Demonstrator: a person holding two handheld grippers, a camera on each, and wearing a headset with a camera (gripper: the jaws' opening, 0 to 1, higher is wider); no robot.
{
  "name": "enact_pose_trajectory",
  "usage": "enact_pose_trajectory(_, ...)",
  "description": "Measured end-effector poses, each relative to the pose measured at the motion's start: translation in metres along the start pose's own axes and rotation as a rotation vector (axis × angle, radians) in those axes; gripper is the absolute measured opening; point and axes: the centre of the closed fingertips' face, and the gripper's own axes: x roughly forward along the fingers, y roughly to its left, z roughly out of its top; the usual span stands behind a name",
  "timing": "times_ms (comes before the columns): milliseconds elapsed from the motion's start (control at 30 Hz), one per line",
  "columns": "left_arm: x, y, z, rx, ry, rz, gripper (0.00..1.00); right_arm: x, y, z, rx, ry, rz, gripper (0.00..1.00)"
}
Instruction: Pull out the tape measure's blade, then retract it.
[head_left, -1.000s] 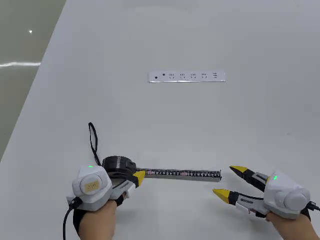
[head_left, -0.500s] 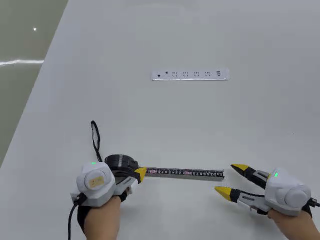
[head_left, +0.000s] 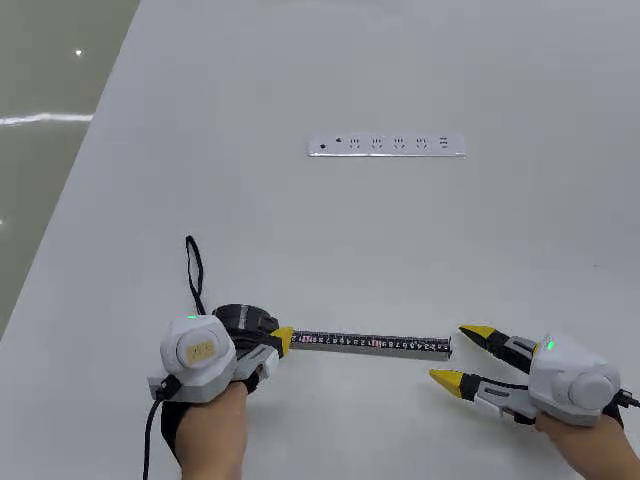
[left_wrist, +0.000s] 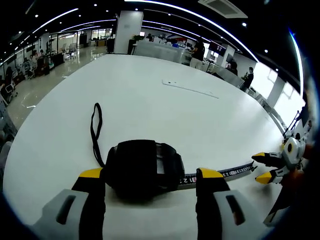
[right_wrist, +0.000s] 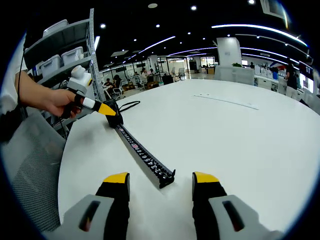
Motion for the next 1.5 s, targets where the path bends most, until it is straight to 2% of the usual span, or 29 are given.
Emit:
enact_pose_trajectory(533, 0.006, 0.004, -0.001, -0.013, 0.003, 0.048, 0.71, 0.003, 0.0, -0.003, -0.014, 0.007, 0.026, 0.48)
enact_pose_trajectory(1000, 0.009, 0.007, 0.0, -0.057, -0.004, 0.077, 0.7, 0.01, 0.0, -0.002, -0.029, 0.011, 0.049, 0.45)
enact_pose_trajectory(1500, 0.012, 0.01, -0.002, -0.04, 0.003, 0.107, 0.69, 0.014, 0.0, -0.002, -0.029, 0.01, 0.06, 0.43)
